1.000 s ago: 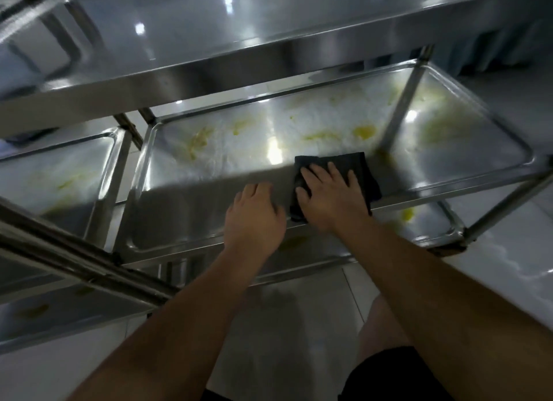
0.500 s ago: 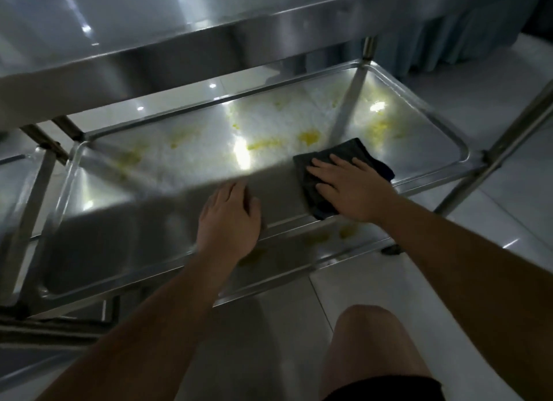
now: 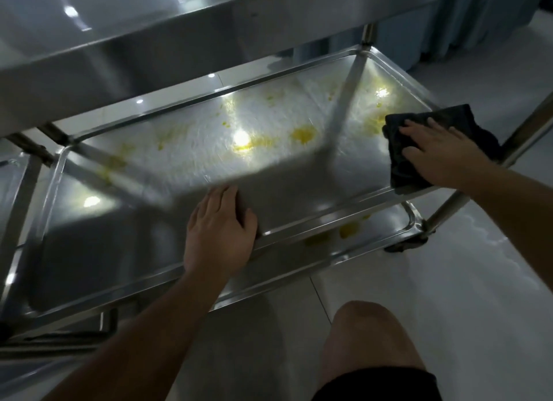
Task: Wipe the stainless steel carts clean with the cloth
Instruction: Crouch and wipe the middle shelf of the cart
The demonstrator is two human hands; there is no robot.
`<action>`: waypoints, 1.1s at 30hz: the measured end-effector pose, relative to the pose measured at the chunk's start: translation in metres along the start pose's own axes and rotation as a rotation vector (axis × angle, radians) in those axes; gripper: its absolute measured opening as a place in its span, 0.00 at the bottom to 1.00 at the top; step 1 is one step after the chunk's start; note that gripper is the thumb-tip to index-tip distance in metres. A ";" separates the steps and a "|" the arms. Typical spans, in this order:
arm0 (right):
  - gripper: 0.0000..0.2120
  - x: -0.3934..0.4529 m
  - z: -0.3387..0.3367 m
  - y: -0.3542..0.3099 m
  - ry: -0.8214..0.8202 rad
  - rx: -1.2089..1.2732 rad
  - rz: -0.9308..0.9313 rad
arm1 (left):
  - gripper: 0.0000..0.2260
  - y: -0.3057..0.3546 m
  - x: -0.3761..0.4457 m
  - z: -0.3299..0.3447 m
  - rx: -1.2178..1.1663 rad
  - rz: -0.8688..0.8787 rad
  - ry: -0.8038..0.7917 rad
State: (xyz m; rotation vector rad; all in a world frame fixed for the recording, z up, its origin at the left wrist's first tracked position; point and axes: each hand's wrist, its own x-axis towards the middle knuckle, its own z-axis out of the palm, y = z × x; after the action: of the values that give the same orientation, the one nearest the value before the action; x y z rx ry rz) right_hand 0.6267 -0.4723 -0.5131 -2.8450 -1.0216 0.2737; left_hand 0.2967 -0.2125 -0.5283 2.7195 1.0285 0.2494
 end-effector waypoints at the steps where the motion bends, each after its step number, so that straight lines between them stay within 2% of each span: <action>1: 0.28 -0.003 0.002 -0.016 -0.007 -0.014 -0.024 | 0.27 0.000 0.000 0.000 0.002 -0.002 -0.001; 4: 0.28 -0.014 0.016 -0.088 -0.003 -0.009 -0.142 | 0.26 0.000 -0.001 0.001 0.005 0.008 0.001; 7: 0.33 -0.027 0.037 -0.188 -0.054 0.021 -0.388 | 0.27 -0.002 -0.001 0.002 0.008 0.021 0.029; 9: 0.33 -0.032 0.046 -0.230 -0.097 0.059 -0.490 | 0.28 -0.003 0.000 0.003 0.002 0.027 0.042; 11: 0.34 -0.027 0.046 -0.232 -0.123 0.078 -0.540 | 0.28 -0.003 0.000 0.004 0.001 0.034 0.043; 13: 0.34 -0.016 0.038 -0.207 -0.101 0.044 -0.568 | 0.28 -0.004 -0.001 0.004 0.000 0.032 0.045; 15: 0.33 0.005 0.026 -0.164 -0.061 0.032 -0.493 | 0.28 -0.005 -0.001 0.003 0.003 0.030 0.039; 18: 0.28 0.042 0.005 -0.072 0.008 0.022 -0.213 | 0.27 -0.006 -0.001 0.003 0.009 0.031 0.032; 21: 0.30 0.053 -0.008 -0.003 -0.019 0.021 0.041 | 0.24 -0.004 -0.001 0.004 0.005 0.029 0.039; 23: 0.33 0.051 -0.005 -0.007 -0.012 0.057 0.110 | 0.24 -0.002 -0.001 0.003 0.005 0.018 0.042; 25: 0.34 0.044 0.003 -0.044 0.000 0.076 0.115 | 0.24 -0.001 0.000 0.003 0.006 0.013 0.041; 27: 0.34 0.033 0.013 -0.098 0.013 0.052 0.027 | 0.24 -0.001 0.000 0.003 0.011 0.015 0.039; 31: 0.34 0.006 0.044 -0.224 -0.030 0.013 -0.395 | 0.24 -0.002 -0.001 0.002 0.014 0.026 0.034; 33: 0.32 -0.001 0.051 -0.257 -0.095 0.031 -0.528 | 0.26 -0.002 0.000 0.002 0.004 0.033 0.032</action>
State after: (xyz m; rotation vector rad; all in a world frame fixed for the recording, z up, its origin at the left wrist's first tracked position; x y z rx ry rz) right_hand 0.4564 -0.2730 -0.5219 -2.4311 -1.7095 0.3672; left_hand 0.2960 -0.2117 -0.5303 2.7464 0.9936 0.2980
